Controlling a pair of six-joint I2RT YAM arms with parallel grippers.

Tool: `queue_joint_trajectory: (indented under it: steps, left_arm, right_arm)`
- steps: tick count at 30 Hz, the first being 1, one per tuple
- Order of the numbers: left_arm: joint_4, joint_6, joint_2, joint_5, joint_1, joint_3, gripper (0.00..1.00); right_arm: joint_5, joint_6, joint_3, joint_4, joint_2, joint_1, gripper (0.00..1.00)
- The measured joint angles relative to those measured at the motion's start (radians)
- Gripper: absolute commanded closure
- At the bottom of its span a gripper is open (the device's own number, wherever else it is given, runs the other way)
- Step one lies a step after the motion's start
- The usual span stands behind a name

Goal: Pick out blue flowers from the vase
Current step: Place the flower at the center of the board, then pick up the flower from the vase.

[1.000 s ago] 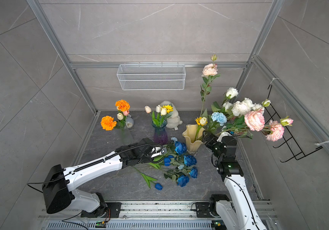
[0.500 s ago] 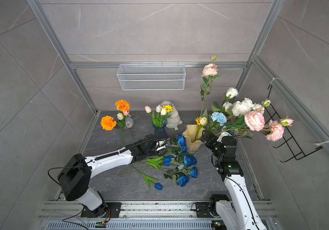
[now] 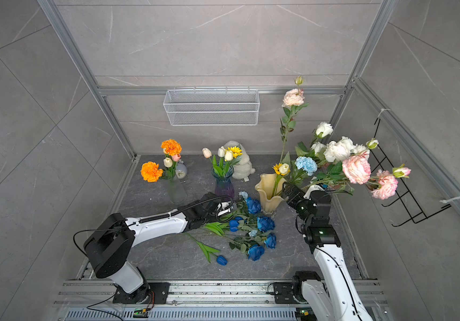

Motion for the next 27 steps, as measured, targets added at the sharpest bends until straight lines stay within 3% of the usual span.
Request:
queue_joint_trajectory:
  steps: [6, 11, 21, 27]
  left_arm:
    - [0.004, -0.002, -0.012, 0.003, 0.000, -0.003, 0.77]
    - [-0.048, -0.024, -0.080, 0.036, 0.000, 0.031, 0.67]
    - [-0.205, -0.142, -0.129, 0.209, -0.001, 0.364, 0.49]
    - [-0.249, -0.230, -0.078, 0.357, -0.020, 0.559, 0.47]
  right_arm:
    - [-0.005, -0.009, 0.005, -0.014, 0.001, 0.000, 0.00]
    - [-0.012, -0.045, 0.011, -0.038, -0.015, 0.000, 0.00]
    - [-0.014, -0.056, 0.006, -0.080, -0.094, 0.000, 0.00]
    - [-0.011, -0.039, -0.036, -0.095, -0.153, 0.000, 0.07]
